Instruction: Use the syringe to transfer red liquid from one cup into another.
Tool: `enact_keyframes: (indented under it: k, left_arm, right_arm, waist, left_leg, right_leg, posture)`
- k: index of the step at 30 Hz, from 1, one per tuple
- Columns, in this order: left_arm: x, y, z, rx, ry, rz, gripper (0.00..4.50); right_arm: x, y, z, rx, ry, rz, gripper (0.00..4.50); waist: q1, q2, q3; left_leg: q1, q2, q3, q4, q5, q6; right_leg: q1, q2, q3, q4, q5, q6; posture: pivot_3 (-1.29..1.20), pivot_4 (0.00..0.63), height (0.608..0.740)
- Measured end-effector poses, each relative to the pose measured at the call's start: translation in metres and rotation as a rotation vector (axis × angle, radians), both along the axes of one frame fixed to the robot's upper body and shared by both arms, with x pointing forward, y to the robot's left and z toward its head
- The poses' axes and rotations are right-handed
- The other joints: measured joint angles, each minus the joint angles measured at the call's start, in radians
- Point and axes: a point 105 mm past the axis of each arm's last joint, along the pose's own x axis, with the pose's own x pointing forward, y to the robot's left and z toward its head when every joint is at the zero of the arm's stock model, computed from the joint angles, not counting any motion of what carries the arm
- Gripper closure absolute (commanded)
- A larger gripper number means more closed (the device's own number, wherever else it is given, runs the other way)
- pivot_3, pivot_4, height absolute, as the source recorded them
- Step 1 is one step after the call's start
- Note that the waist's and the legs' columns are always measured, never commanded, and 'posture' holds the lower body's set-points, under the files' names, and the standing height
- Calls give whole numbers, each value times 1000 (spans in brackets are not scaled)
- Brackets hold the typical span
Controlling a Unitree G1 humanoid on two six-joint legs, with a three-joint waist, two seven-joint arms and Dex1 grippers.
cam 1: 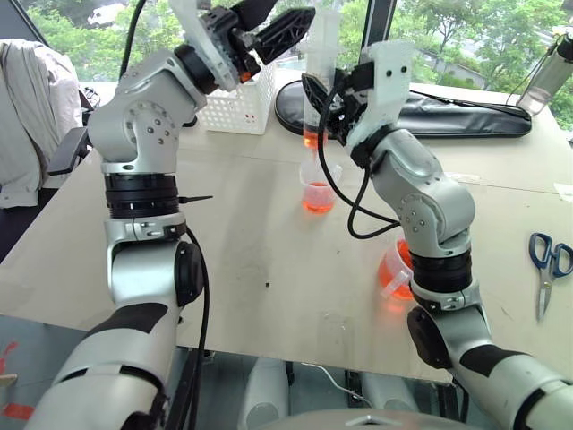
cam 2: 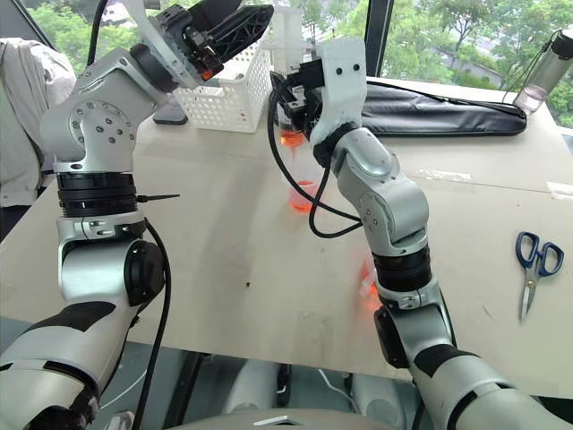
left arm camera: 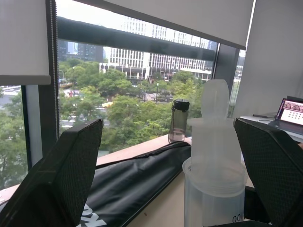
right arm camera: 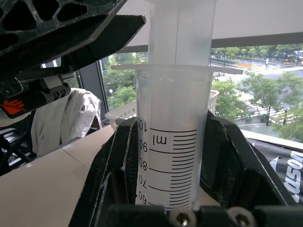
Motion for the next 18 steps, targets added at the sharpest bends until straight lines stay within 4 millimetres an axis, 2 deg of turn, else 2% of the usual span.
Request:
enact_keyframes:
  k: [8, 18]
  left_arm:
    - [3, -4, -5, 41, 18, 3, 0]
    - [8, -15, -5, 136, 56, -56, 0]
  right_arm:
    - [5, -6, -3, -30, -4, -68, 3006]
    - [5, -3, -6, -95, -42, -89, 3006]
  waist:
    - [0, 0, 0]
    - [-1, 0, 0]
  left_leg:
    - [0, 0, 0, 0, 0, 0]
    - [-1, 0, 0, 0, 0, 0]
  right_leg:
    - [0, 0, 0, 0, 0, 0]
    - [-1, 0, -1, 0, 0, 0]
  posture:
    - [0, 150, 724]
    - [0, 150, 724]
